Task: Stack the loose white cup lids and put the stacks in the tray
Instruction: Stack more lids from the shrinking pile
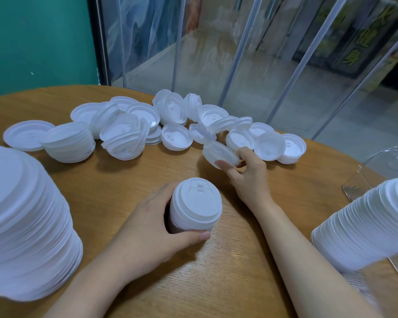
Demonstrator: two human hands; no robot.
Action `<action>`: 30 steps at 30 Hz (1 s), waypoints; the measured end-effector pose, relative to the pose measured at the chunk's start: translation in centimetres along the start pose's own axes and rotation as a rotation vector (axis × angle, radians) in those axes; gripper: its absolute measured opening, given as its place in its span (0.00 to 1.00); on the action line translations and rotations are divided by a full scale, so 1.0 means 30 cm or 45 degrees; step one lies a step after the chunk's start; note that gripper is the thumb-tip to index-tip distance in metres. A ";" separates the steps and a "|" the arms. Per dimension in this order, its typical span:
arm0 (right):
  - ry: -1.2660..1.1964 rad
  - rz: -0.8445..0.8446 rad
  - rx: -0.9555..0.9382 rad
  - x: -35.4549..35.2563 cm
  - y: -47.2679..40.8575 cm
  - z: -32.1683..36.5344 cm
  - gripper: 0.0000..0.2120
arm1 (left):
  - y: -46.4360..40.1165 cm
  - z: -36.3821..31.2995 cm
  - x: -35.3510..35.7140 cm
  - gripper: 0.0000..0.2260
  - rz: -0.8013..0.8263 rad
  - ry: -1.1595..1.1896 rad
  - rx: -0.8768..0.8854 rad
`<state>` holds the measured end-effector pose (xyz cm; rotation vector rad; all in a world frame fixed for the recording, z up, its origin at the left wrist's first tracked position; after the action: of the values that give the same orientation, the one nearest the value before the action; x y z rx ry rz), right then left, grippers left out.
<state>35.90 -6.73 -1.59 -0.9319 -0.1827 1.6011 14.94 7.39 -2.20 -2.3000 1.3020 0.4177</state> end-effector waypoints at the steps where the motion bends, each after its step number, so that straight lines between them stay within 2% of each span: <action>1: -0.020 -0.010 0.006 -0.003 0.000 0.004 0.19 | 0.000 0.000 0.000 0.33 0.001 0.000 0.001; 9: -0.119 -0.083 0.019 -0.018 0.003 0.016 0.09 | 0.001 0.006 -0.001 0.34 0.013 0.002 -0.015; 13: -0.168 -0.138 0.013 -0.021 0.007 0.008 0.22 | 0.001 0.000 0.000 0.34 0.011 0.014 -0.018; 18: -0.024 -0.030 0.004 -0.001 0.005 -0.009 0.22 | 0.002 -0.001 -0.001 0.33 0.015 0.017 -0.014; 26: 0.151 0.195 0.119 0.022 0.008 -0.027 0.41 | 0.000 0.001 0.000 0.33 0.015 0.014 -0.004; 30: 0.190 0.220 0.165 0.026 0.006 -0.038 0.45 | 0.000 0.000 0.001 0.33 0.007 0.013 0.003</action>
<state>36.53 -6.51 -2.81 -0.9823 0.1071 1.6721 14.96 7.38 -2.22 -2.3004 1.3130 0.4062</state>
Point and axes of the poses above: each hand's wrist, its own y-axis away from the middle knuckle, its own x-axis out of the palm, z = x × y, the point moved 5 cm from there along -y, towards the middle knuckle, and after that the axes turned 11 degrees about -z, right-handed, at the moved point
